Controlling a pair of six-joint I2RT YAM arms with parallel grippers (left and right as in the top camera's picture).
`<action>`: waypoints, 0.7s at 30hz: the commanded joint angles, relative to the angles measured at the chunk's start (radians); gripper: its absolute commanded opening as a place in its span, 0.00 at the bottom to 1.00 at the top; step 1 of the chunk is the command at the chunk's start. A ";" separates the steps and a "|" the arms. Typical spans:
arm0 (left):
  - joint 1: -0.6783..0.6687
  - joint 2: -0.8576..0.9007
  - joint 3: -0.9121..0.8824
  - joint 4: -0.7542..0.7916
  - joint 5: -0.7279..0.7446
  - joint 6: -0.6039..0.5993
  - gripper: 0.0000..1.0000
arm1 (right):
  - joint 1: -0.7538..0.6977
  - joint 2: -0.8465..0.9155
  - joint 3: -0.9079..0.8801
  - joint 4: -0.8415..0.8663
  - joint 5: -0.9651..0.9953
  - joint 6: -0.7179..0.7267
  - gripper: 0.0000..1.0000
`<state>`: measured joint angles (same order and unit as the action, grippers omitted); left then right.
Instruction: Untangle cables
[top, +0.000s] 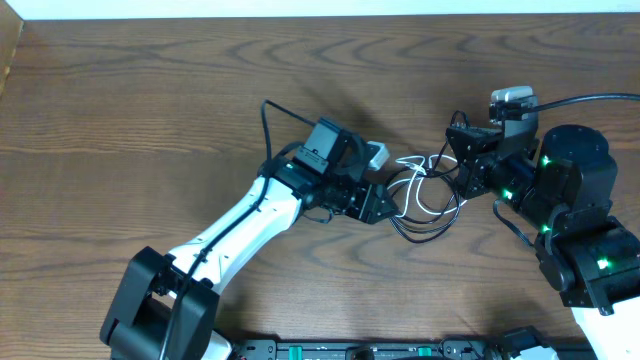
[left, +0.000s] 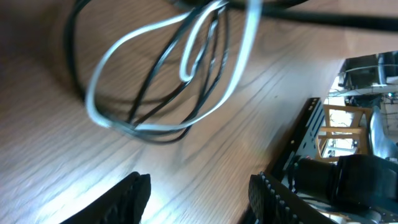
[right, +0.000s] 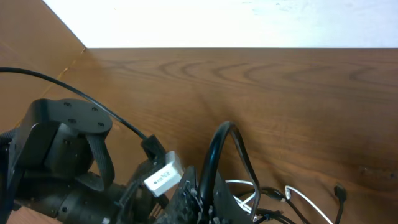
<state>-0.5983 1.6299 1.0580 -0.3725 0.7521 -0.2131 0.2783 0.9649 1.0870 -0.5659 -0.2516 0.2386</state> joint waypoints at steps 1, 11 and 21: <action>-0.022 0.011 -0.009 0.051 -0.013 -0.051 0.56 | 0.004 -0.003 0.011 0.002 -0.010 0.019 0.01; -0.095 0.026 -0.009 0.179 -0.290 -0.085 0.56 | 0.004 -0.003 0.011 0.002 -0.021 0.019 0.01; -0.099 0.115 -0.009 0.292 -0.297 -0.219 0.54 | 0.004 -0.005 0.011 0.000 -0.021 0.019 0.01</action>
<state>-0.6968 1.7203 1.0576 -0.0883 0.4728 -0.3809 0.2783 0.9649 1.0870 -0.5667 -0.2634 0.2459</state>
